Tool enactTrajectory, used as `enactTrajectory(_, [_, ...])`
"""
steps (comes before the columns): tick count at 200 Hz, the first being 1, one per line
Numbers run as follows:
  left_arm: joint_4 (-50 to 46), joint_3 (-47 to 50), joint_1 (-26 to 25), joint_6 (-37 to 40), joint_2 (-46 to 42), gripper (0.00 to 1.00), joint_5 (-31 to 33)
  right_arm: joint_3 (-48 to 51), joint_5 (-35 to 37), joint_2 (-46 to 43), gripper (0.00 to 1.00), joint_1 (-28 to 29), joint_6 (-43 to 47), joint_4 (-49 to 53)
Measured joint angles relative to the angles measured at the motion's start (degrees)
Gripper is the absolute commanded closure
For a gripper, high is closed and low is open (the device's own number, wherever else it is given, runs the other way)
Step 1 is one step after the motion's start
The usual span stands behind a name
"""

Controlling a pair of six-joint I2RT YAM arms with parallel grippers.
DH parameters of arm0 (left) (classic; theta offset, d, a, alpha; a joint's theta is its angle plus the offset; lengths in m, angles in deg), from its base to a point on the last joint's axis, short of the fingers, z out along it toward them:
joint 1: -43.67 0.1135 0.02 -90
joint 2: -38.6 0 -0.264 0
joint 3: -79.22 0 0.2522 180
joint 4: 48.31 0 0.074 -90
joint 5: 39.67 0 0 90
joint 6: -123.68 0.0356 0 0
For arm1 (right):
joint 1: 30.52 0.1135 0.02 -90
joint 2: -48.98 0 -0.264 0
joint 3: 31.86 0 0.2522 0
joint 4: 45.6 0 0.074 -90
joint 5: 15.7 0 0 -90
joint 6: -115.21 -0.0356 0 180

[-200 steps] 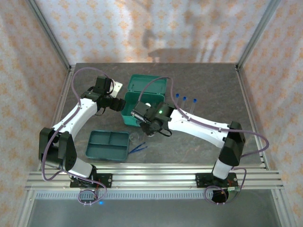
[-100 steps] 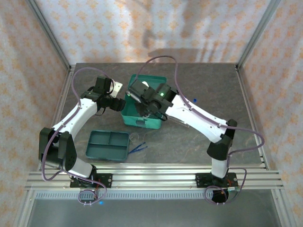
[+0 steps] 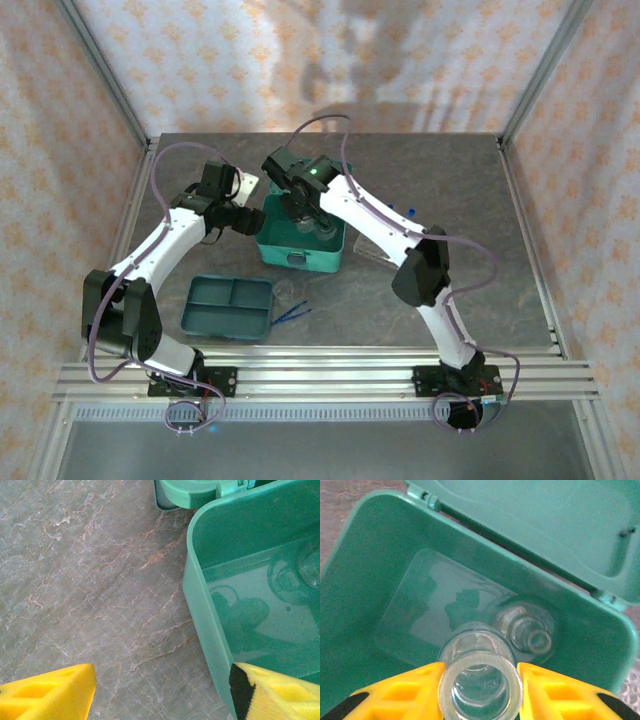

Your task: Organize the chemistry lab equipment

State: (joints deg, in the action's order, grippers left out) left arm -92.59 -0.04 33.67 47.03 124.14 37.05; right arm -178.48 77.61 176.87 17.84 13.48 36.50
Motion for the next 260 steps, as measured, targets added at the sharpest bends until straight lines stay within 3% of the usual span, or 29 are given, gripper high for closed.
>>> enactTrajectory(97, [0.0, 0.0, 0.0, 0.0, 0.0, 0.25, 0.0, -1.4, -3.4, 8.5, 0.61, -3.2, 0.9, -4.2])
enactTrajectory(260, [0.0, 0.0, 0.0, 0.0, 0.0, 0.25, 0.0, 0.6, -2.9, 10.3, 0.6, -3.3, 1.5, -6.0])
